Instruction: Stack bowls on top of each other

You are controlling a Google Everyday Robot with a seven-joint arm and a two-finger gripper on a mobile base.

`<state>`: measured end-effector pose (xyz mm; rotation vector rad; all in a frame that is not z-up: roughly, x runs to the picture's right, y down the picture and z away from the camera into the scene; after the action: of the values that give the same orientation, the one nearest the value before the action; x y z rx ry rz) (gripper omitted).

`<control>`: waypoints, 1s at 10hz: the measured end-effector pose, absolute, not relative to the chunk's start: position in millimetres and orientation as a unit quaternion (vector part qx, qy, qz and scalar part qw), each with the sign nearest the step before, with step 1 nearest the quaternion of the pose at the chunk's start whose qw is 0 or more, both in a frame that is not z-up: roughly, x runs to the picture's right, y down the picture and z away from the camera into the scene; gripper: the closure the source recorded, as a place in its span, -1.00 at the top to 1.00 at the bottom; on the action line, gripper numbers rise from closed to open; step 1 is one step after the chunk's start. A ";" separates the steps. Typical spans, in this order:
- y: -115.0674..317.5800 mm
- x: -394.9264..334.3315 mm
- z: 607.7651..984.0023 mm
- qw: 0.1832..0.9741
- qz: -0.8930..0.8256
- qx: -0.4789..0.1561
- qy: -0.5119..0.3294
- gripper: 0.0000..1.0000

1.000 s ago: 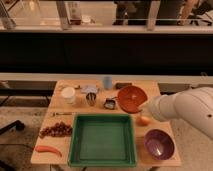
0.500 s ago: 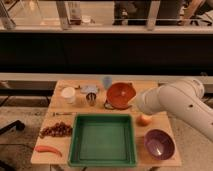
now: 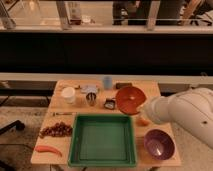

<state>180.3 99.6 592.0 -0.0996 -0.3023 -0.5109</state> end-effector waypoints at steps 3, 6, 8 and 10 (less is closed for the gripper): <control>145.5 250.5 554.4 0.961 -0.237 -0.063 -0.126 -0.97; 170.6 273.2 524.5 0.954 -0.258 -0.085 -0.126 -0.97; 175.8 269.8 522.3 0.945 -0.277 -0.103 -0.140 -0.97; 177.9 265.3 529.7 0.932 -0.295 -0.123 -0.171 -0.97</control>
<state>265.3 177.9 529.7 -0.2508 -0.3506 -0.6033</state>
